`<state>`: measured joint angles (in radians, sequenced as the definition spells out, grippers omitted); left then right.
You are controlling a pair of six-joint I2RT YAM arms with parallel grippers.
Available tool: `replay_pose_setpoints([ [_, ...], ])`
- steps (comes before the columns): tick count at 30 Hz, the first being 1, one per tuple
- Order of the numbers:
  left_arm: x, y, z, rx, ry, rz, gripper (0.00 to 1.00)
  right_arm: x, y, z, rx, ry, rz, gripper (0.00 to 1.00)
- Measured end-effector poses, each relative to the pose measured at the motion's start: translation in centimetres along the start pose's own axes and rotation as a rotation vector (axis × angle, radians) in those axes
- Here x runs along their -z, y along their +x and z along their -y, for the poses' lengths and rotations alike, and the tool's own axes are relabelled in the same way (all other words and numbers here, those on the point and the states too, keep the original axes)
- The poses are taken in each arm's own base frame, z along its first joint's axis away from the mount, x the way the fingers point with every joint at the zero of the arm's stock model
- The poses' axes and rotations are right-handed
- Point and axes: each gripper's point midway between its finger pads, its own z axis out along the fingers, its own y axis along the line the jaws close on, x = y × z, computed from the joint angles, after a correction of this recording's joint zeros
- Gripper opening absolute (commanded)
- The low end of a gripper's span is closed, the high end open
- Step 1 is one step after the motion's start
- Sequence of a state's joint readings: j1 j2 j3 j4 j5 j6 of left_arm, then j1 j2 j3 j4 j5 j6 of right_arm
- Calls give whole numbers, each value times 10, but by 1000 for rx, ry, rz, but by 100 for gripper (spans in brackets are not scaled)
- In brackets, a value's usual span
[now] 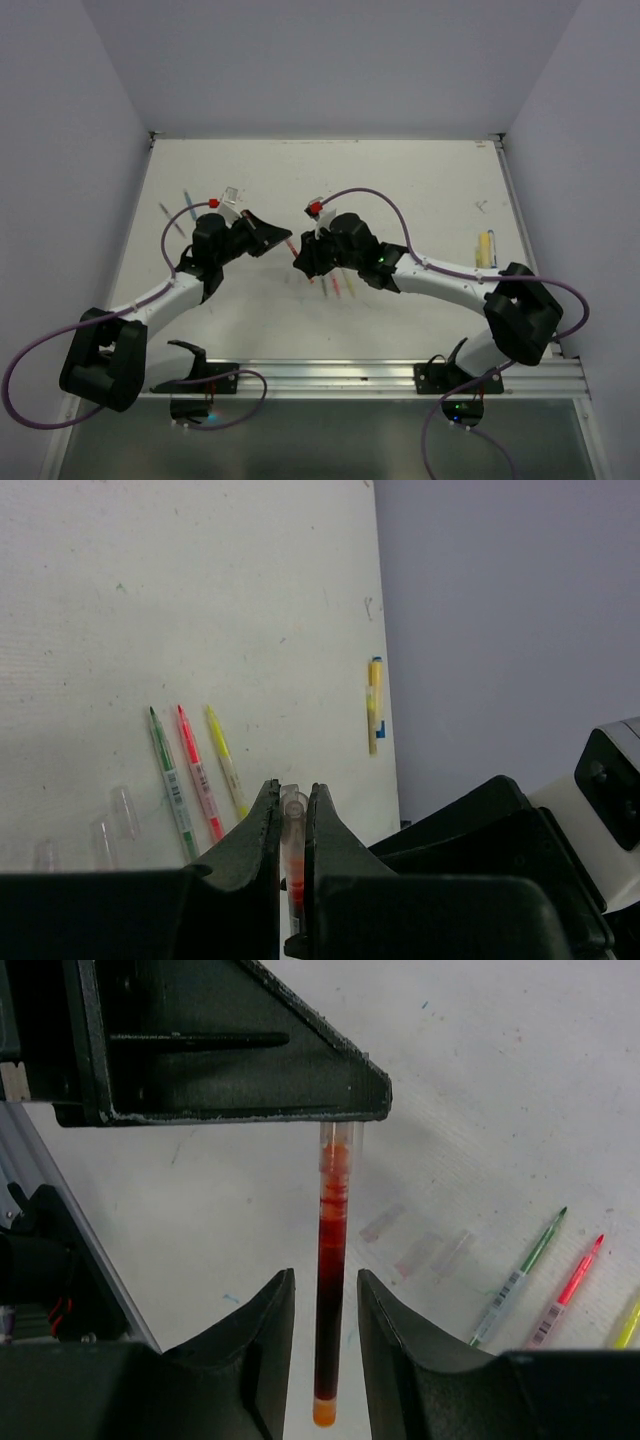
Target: Open the pen caps
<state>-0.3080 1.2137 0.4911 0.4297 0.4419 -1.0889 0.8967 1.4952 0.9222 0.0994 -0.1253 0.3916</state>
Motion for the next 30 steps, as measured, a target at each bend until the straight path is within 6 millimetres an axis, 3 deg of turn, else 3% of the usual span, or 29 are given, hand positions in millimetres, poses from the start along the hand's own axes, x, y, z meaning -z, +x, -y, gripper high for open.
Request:
replay_pose_setpoints([
  [2,0,0,0,0,0,0,0,-6,-1,0,0,-1,-3,32],
  [3,0,0,0,0,0,0,0,-9,-1,0,0,-1,-7,25],
  [4,0,0,0,0,0,-1,0,-12,0,1,0,0,-12,17],
  [5,0,0,0,0,-1,-1,0,-15,2,2,2,1,-20,0],
  [13,-1,-3,-14,7,-111,-6,0,-25,11,4,32,57,-48,0],
  [18,-6,-8,-20,36,-193,-11,0,-28,10,9,150,260,-18,0],
  [23,-14,4,-37,99,-251,-56,0,-21,27,20,268,420,-46,0],
  [27,-15,-19,-57,147,-308,26,0,-8,50,30,350,490,-121,0],
  [30,-13,-33,-59,166,-307,70,0,3,59,39,387,535,-154,0],
])
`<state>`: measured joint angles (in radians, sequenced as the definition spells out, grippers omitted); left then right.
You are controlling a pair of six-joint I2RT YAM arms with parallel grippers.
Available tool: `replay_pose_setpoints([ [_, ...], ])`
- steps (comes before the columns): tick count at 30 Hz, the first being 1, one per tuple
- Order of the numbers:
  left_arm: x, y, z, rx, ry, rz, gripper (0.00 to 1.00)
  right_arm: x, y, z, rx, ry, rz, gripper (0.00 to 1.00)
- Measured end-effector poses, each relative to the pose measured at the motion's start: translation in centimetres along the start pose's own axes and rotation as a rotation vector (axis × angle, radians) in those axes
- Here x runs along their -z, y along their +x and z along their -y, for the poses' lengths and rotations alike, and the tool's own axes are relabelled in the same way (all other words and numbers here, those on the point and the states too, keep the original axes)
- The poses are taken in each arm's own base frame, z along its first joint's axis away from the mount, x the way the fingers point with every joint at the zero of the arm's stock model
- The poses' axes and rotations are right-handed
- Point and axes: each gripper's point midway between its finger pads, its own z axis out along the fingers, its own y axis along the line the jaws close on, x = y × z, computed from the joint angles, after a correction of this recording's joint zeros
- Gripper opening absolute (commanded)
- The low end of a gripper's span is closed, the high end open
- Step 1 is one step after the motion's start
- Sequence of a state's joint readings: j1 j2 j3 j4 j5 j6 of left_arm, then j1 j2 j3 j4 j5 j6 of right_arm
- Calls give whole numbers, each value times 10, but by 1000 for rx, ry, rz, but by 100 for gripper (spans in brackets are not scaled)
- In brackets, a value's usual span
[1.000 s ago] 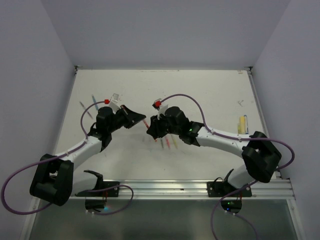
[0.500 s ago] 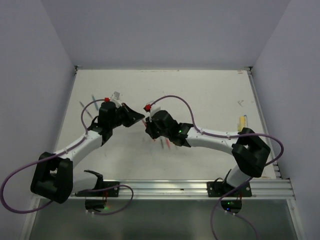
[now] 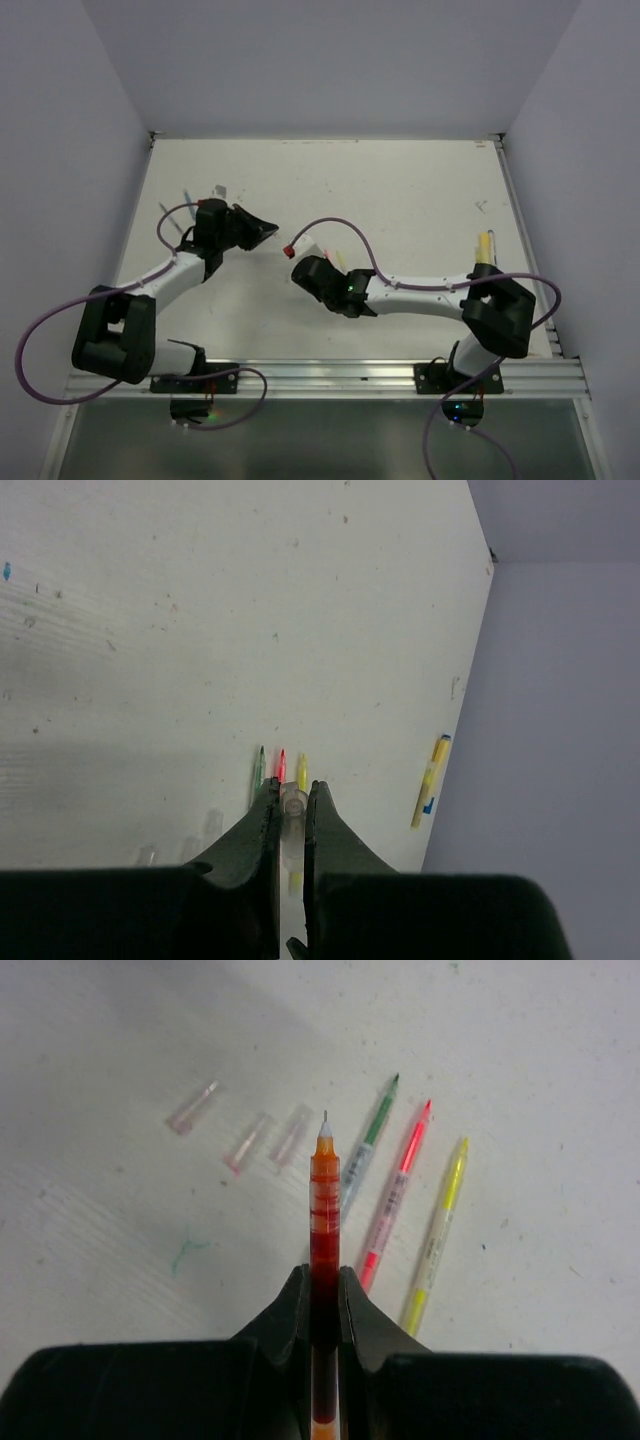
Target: Open the pen caps
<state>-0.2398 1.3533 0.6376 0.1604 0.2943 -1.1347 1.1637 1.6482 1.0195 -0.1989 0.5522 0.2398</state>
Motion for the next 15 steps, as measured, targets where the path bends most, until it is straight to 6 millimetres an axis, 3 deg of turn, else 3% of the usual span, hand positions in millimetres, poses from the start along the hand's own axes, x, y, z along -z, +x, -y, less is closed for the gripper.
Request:
replay_pose_setpoints([
  [5,5,-5,6,-40,24,18,0,14,3,24,-29,18,-3,0],
  [9,18,-1,8,-112,59,22,0,12,-9,65,-151,42,11,0],
  [12,25,11,-6,-147,54,3,0,3,-2,94,-235,63,-7,0],
  [15,26,28,-34,-158,8,-43,0,-8,18,113,-309,63,-50,0],
])
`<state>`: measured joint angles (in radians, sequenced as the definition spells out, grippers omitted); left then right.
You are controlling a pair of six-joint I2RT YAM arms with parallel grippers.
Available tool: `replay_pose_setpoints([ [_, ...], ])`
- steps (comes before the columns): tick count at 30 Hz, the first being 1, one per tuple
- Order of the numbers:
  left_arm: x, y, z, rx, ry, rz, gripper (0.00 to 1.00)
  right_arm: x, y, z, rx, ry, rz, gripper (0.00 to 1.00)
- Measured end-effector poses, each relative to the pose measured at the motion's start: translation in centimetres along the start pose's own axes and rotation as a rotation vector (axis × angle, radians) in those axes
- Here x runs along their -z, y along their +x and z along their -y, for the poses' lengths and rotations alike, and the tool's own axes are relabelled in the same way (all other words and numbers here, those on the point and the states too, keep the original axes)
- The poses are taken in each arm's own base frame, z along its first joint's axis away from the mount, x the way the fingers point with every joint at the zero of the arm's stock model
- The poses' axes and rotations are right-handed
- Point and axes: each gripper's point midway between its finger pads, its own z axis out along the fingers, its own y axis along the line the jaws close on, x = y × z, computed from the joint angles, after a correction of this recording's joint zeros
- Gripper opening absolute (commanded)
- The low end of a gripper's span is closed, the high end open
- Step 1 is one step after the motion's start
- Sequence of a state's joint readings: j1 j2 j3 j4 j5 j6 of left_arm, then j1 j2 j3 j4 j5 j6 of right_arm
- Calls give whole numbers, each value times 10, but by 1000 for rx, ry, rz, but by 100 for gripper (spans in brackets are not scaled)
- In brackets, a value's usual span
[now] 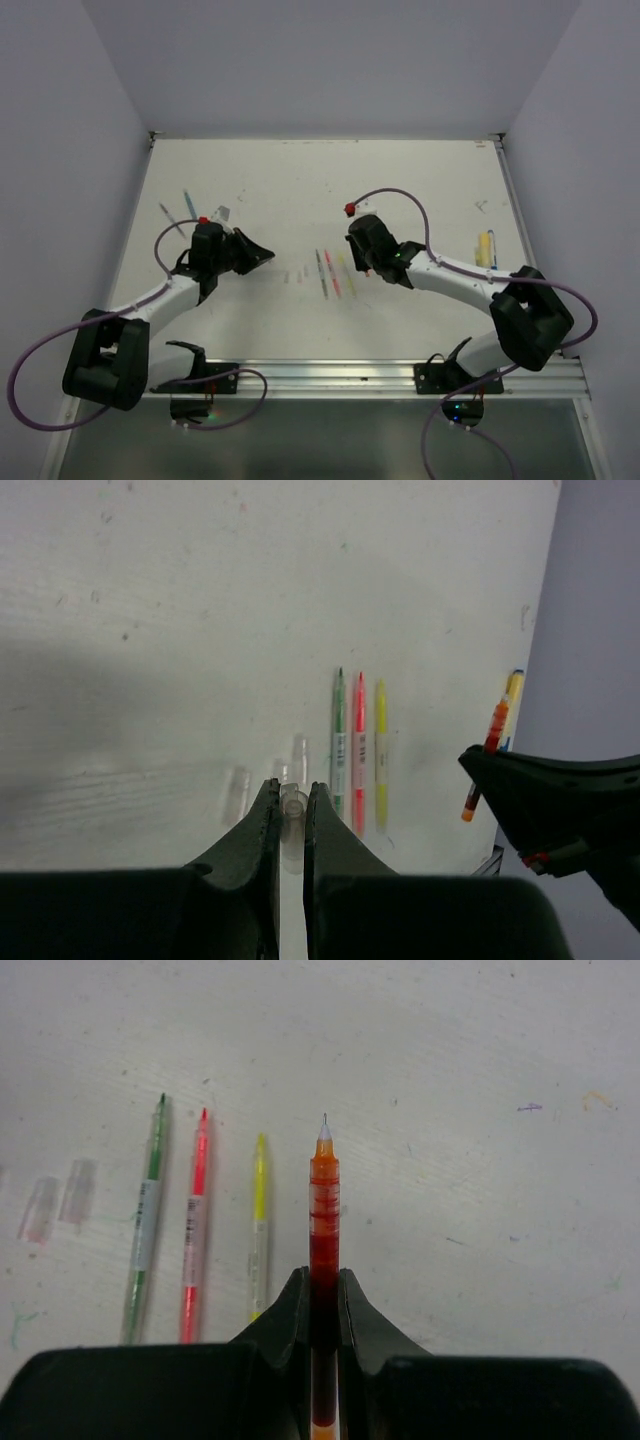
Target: Open the pen caps
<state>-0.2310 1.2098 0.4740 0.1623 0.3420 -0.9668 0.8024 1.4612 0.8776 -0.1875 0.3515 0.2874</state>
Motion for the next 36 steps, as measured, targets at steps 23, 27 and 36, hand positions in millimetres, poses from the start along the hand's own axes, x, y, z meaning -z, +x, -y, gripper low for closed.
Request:
replay_pose_setpoints([
  [23,-6,56,-62,-19,-101,-173,9,-35,63,2,-88,-91,-145,3],
  [27,-8,56,-62,-23,-97,-172,19,-36,59,1,-94,-95,-130,7],
  [36,-11,55,-61,-28,-86,-169,40,-38,62,1,-92,-94,-136,17],
])
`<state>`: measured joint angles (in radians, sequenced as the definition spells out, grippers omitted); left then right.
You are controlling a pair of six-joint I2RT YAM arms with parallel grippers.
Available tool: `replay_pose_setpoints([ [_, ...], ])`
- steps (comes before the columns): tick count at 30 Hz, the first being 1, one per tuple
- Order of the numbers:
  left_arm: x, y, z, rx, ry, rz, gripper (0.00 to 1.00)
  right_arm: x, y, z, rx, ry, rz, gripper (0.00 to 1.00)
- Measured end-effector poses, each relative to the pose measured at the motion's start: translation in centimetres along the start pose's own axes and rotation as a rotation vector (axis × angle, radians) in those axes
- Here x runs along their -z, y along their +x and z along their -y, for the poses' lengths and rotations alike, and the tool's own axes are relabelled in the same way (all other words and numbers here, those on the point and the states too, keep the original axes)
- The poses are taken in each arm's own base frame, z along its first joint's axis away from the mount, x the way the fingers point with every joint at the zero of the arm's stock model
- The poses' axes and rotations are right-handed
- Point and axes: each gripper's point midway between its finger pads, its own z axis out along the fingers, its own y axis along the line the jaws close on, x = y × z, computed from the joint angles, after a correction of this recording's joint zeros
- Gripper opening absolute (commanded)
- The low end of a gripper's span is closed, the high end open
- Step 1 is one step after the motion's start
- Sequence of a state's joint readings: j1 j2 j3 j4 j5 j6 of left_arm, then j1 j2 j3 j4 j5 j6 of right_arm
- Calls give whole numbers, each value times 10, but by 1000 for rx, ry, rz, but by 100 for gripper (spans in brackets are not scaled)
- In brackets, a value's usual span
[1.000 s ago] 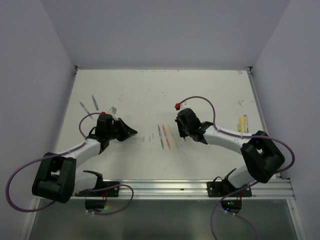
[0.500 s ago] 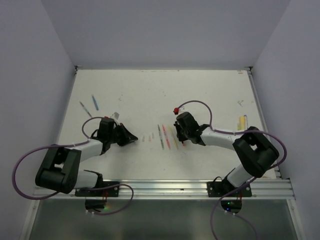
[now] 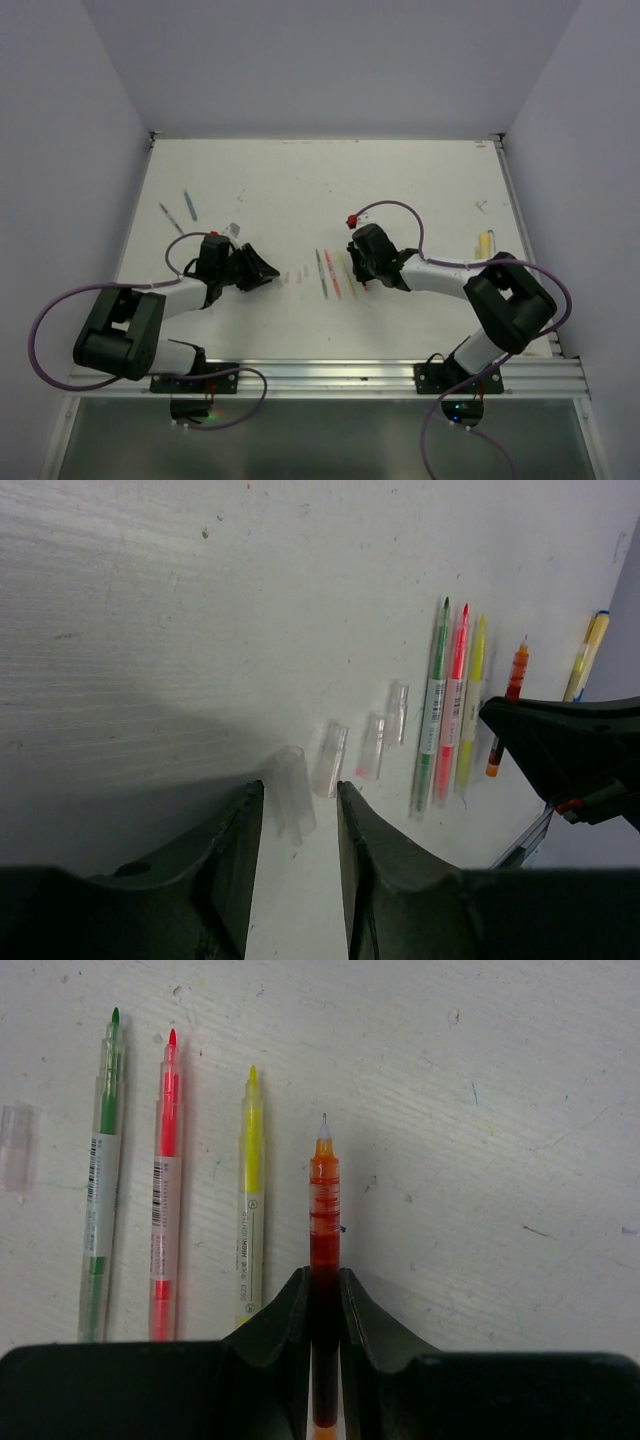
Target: Open the pen caps
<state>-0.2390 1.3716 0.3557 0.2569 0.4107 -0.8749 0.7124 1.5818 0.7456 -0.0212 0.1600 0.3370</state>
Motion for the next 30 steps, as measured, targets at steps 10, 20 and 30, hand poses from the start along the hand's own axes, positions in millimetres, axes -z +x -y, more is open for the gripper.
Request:
replay_pose_setpoints([
  [10,3,-8,3,-9,-5,39,50,0,0,-1,0,-6,-2,30],
  [20,20,-16,13,-25,-5,94,59,6,0,6,3,31,-14,44],
  [30,43,-42,52,-77,41,155,65,51,-87,111,-249,373,141,70],
])
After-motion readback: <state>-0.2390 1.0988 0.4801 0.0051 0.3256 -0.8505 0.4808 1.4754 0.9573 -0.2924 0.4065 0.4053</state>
